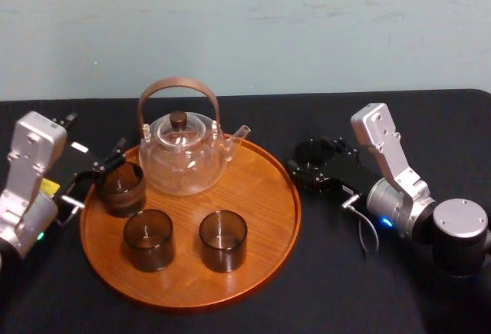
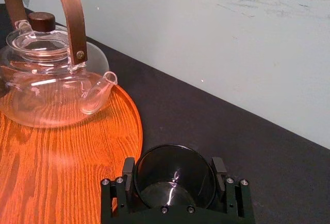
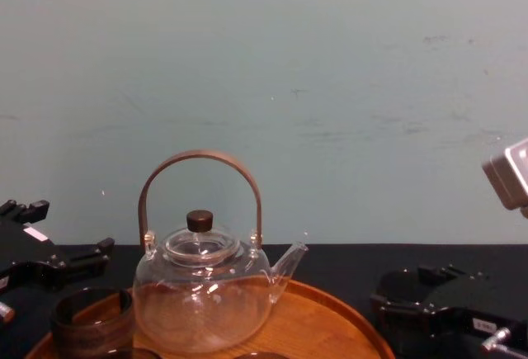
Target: Pick up the glass from the table and place it on the tray.
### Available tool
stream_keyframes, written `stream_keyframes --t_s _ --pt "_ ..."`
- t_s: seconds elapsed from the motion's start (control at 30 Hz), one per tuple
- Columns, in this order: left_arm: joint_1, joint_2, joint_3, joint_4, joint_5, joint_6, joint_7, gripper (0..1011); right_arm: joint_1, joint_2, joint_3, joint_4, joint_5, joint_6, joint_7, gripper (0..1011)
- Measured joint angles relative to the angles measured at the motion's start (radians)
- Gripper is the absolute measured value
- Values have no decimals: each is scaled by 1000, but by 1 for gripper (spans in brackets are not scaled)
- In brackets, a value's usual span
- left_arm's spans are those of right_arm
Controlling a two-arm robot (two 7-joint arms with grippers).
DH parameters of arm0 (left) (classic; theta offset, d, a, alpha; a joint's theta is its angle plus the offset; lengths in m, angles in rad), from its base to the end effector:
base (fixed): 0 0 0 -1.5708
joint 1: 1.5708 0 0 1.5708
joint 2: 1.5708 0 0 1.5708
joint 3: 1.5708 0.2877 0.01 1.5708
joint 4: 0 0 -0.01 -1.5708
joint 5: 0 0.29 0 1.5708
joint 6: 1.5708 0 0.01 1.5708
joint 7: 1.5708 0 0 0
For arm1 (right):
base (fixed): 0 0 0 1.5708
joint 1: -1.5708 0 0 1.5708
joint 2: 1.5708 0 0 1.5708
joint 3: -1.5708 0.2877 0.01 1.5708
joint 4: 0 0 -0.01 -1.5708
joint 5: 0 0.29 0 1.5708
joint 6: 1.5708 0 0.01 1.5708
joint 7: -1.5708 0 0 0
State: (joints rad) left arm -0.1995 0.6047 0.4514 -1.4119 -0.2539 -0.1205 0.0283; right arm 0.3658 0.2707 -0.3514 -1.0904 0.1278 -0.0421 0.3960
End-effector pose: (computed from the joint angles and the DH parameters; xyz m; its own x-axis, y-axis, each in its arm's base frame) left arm 0.3399 0.0864 -0.2969 0.2923 0.8803 0.3738 -0.9553 0.2873 0.0704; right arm 0.3970 -0.0262 -0.3234 0.5731 -0.8036 0.1604 0.8131 0.5331 -0.2340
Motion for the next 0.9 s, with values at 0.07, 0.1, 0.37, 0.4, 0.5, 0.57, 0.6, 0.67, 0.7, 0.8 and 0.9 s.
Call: stream_keyframes --t_s 0.07,0.1,0.37,0.4,0.5,0.57,0.6,0.67,0.7,0.8,0.9 --pt "0 0 0 0 0 0 0 1001 0 0 0 0 0 0 0 918" --pt "0 0 0 0 0 0 0 1001 0 0 0 0 0 0 0 918" --pt "0 0 0 0 0 0 0 1001 0 0 0 -1 1 0 0 918" --pt "0 0 0 0 0 0 0 1001 0 0 0 -1 1 0 0 918" --pt "0 0 0 0 0 0 0 1002 0 0 0 -1 1 0 0 918" --pt "0 0 0 0 0 0 0 1001 0 0 0 -1 1 0 0 918" --pt "0 0 0 0 0 0 0 1001 0 0 0 -1 1 0 0 918" --pt "0 0 0 0 0 0 0 1001 0 0 0 -1 1 0 0 918" --pt "0 0 0 0 0 0 0 1002 0 0 0 -1 1 0 0 918" --pt "0 0 0 0 0 0 0 1001 0 0 0 -1 1 0 0 918" --pt "0 0 0 0 0 0 0 1001 0 0 0 -1 1 0 0 918"
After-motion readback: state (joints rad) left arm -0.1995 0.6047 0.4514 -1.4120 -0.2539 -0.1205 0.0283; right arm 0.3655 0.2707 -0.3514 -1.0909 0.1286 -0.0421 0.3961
